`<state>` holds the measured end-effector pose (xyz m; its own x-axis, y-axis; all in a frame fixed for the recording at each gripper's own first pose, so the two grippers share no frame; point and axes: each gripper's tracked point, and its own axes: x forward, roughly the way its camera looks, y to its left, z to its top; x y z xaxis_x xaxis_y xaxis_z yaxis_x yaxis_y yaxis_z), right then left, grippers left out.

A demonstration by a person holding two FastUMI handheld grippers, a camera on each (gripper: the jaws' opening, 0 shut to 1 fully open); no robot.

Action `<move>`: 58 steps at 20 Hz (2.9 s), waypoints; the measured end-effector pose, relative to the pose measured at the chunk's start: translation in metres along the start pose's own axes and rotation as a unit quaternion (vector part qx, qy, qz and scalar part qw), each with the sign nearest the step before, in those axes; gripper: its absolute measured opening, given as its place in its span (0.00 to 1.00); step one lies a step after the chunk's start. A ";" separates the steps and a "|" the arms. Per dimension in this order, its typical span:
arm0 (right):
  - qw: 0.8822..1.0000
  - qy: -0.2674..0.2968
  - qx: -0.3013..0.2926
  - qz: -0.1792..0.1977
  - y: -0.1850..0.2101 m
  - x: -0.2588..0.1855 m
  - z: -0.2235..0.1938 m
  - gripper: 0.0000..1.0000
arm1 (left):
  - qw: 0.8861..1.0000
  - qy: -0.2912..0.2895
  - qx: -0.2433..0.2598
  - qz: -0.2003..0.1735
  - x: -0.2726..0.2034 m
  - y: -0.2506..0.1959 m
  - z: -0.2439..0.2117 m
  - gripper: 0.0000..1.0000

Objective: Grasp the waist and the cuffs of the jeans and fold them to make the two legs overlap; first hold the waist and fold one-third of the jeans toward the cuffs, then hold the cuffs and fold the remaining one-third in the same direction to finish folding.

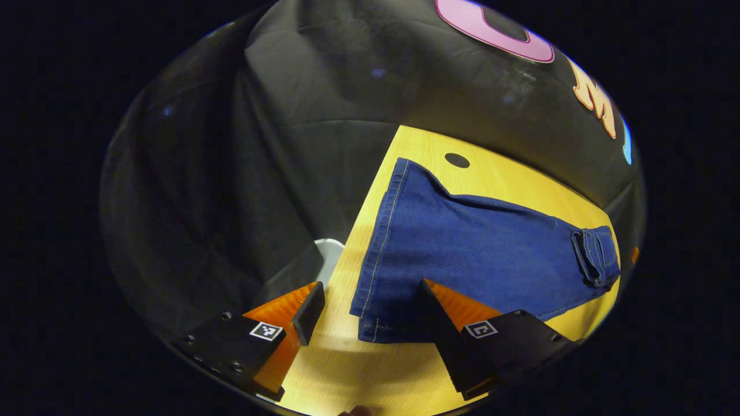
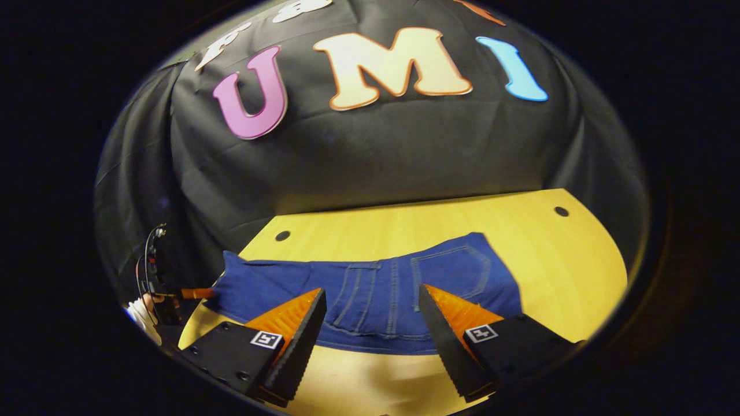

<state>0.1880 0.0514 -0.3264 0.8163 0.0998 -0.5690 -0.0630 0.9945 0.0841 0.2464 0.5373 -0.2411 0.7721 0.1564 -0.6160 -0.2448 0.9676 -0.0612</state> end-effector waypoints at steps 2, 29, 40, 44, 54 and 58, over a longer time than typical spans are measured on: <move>0.999 -0.019 0.008 -0.028 -0.023 -0.013 0.013 0.99 | 1.000 0.010 -0.008 -0.007 0.002 -0.005 -0.009 0.99; 0.993 -0.055 0.029 -0.096 -0.119 -0.090 0.033 0.98 | 0.991 -0.100 -0.081 -0.043 -0.032 -0.053 0.018 0.00; 0.995 -0.048 0.040 -0.075 -0.211 -0.094 0.041 0.94 | 0.975 -0.187 0.025 -0.118 -0.103 -0.266 0.097 0.00; 0.994 -0.051 0.047 -0.084 -0.262 -0.100 0.044 0.94 | 0.961 -0.209 0.063 -0.169 -0.124 -0.367 0.096 0.00; 0.994 -0.037 0.048 -0.093 -0.311 -0.103 0.024 0.94 | 0.967 -0.072 0.179 -0.167 -0.048 -0.491 -0.088 0.00; 0.994 -0.037 0.056 -0.085 -0.311 -0.104 0.022 0.94 | 0.953 -0.078 0.249 -0.155 -0.044 -0.506 -0.104 0.17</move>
<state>0.1349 -0.2686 -0.2753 0.8494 -0.0770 -0.5221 0.1409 0.9865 0.0839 0.2749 0.0203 -0.2647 0.8496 -0.1614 -0.5021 0.2875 0.9399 0.1844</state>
